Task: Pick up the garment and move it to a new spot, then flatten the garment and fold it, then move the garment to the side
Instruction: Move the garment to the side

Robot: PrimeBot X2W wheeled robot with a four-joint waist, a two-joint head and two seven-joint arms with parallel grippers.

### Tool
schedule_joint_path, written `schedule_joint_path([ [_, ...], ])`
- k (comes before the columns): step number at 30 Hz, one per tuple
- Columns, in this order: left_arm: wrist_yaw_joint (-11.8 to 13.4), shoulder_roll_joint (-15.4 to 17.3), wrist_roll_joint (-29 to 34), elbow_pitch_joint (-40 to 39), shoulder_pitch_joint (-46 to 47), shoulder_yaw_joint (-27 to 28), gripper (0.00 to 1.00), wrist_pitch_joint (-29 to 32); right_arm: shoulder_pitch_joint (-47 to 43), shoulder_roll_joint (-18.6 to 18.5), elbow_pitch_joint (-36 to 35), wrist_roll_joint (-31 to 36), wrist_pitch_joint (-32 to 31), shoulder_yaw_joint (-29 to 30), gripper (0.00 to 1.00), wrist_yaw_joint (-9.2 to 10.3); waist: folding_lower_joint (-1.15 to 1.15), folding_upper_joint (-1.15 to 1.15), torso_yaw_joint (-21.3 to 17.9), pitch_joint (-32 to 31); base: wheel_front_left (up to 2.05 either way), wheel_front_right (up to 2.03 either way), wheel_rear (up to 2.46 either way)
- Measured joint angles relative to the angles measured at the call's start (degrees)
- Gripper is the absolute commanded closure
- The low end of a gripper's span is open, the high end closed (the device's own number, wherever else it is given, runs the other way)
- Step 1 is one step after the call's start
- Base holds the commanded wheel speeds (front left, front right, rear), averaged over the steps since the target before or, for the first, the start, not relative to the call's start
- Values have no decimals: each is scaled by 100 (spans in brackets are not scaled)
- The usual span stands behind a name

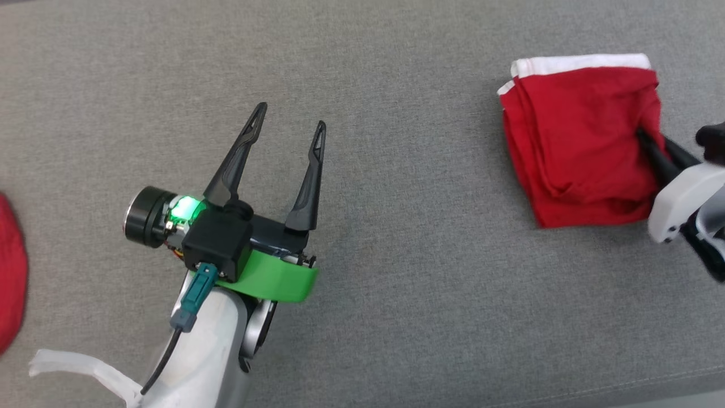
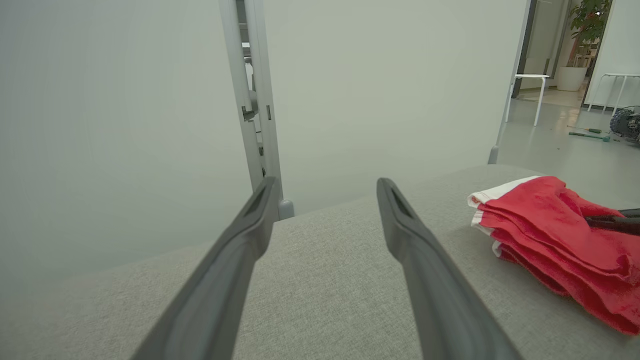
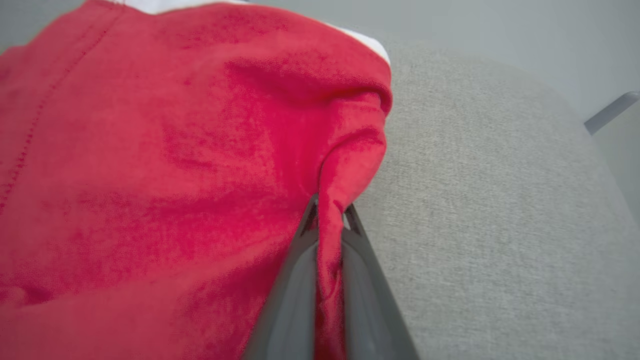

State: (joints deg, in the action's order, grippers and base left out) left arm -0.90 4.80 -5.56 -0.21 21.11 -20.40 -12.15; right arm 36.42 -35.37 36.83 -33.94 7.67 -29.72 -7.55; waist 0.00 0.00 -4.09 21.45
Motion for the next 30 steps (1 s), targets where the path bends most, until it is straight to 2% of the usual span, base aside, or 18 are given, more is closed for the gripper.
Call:
schedule_joint_path([
  [9,-121,-20,222,-353,623,-304,0,100,1362,-826,1194,-288,453,229,100,1,0,0,-135,854,0,0,0],
  [14,-138,16,278,-452,809,-341,0,122,1928,-823,1788,-213,566,342,100,1,1,0,-84,1309,0,0,0],
  [16,-137,34,299,-452,840,-344,0,126,2081,-789,2024,-109,628,426,46,0,1,0,-74,1445,0,0,0],
  [17,-137,38,302,-434,853,-346,0,125,2156,-764,2167,-53,659,477,0,0,1,0,-72,1506,0,0,0],
  [22,-124,70,257,-293,879,-324,0,90,2246,-610,2484,277,717,790,0,1,1,0,-94,1554,0,0,0],
  [27,-40,71,148,-120,803,-242,0,10,1768,-532,1770,656,733,1612,0,0,1,0,-138,1300,0,0,0],
  [30,66,78,23,32,561,-151,0,-27,1202,-271,1203,899,733,2246,0,1,0,0,-174,1089,0,0,0],
])
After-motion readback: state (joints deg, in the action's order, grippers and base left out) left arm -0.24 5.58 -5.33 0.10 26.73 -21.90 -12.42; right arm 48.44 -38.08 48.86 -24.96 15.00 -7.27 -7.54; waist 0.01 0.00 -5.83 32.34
